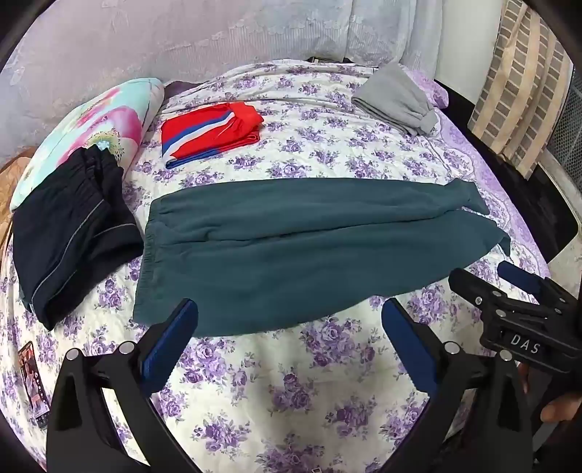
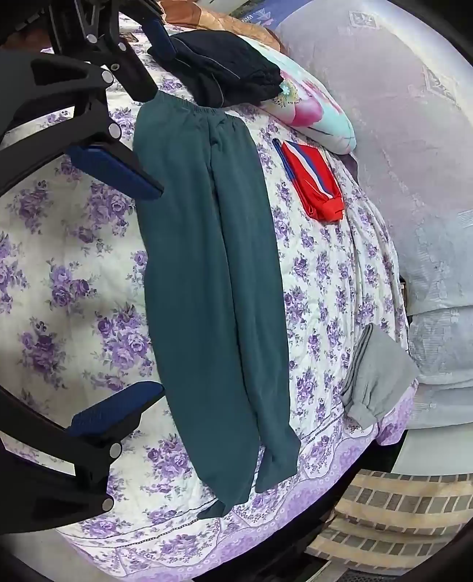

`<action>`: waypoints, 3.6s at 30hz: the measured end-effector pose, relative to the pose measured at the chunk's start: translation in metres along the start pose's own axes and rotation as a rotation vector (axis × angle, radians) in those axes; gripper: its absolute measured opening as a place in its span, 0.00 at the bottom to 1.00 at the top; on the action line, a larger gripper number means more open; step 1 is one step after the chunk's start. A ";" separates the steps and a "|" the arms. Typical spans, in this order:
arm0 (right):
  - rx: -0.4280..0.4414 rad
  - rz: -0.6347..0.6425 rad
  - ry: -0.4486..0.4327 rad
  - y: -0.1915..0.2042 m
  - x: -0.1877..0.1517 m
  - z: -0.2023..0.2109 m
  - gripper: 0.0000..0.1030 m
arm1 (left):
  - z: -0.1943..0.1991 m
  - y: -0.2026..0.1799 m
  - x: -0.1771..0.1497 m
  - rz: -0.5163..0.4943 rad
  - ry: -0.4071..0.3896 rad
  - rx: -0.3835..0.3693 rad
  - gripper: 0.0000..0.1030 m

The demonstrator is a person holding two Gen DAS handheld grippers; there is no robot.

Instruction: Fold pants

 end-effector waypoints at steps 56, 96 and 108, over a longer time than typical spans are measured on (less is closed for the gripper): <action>-0.022 0.020 0.024 0.003 -0.006 -0.006 0.97 | -0.008 -0.002 -0.005 0.002 0.031 -0.009 0.95; -0.027 0.016 0.042 0.005 -0.008 -0.014 0.97 | -0.017 0.005 -0.007 0.011 0.049 -0.022 0.95; -0.045 -0.024 0.075 -0.009 -0.016 -0.024 0.97 | -0.045 0.036 -0.034 0.178 0.157 -0.101 0.95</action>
Point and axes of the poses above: each gripper's, at about its wrist camera, not at the fingertips, and z roughly against the way its jaws point, y to its left, x to its top, the point moved 7 cm from there along -z, roughly the way its jaws point, and after that the axes turned 13 degrees about -z, right-handed, at the moved point
